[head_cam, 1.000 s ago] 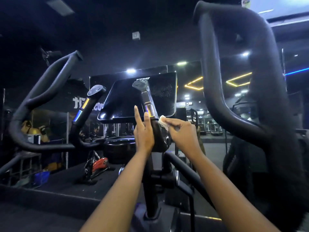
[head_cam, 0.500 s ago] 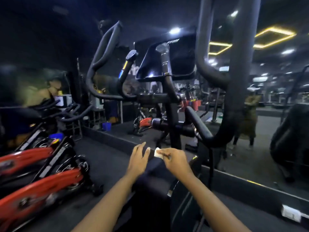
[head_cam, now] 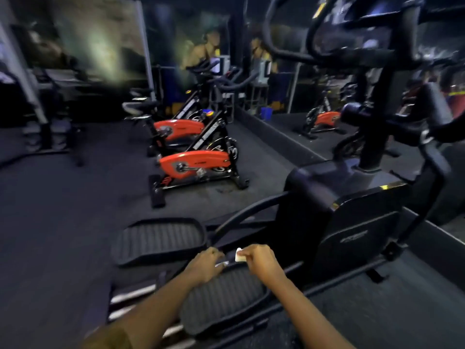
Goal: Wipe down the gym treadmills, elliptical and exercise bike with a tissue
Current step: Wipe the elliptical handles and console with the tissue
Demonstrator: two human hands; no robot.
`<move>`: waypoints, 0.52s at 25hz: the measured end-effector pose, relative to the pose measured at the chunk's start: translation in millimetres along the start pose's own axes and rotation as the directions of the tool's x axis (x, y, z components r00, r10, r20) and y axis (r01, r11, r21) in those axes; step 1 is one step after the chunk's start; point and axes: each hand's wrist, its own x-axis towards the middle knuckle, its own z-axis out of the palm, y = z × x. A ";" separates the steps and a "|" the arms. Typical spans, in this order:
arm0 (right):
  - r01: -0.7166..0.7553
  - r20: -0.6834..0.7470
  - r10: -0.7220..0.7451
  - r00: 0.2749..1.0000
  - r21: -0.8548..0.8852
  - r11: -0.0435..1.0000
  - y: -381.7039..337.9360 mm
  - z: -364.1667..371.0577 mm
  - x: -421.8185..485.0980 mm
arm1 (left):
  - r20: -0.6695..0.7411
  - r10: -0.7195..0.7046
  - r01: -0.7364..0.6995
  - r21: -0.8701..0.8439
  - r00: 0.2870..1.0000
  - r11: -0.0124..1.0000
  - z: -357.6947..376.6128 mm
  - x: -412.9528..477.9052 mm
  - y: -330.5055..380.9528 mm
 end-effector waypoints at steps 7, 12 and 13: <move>0.185 0.371 -0.203 0.906 0.085 0.979 -144.8 148.3 -7.7 | 0.028 -0.387 0.388 -0.062 0.921 0.919 -1.8 -185.7 -165.1; 0.391 0.511 -0.392 0.765 0.114 0.913 -301.5 260.6 -23.2 | 0.062 -0.617 0.620 -0.075 0.784 0.781 -29.5 -332.2 -291.7; 0.419 0.534 -0.406 0.742 0.104 0.902 -329.8 279.0 -24.5 | 0.060 -0.643 0.646 -0.074 0.764 0.760 -38.3 -354.8 -315.9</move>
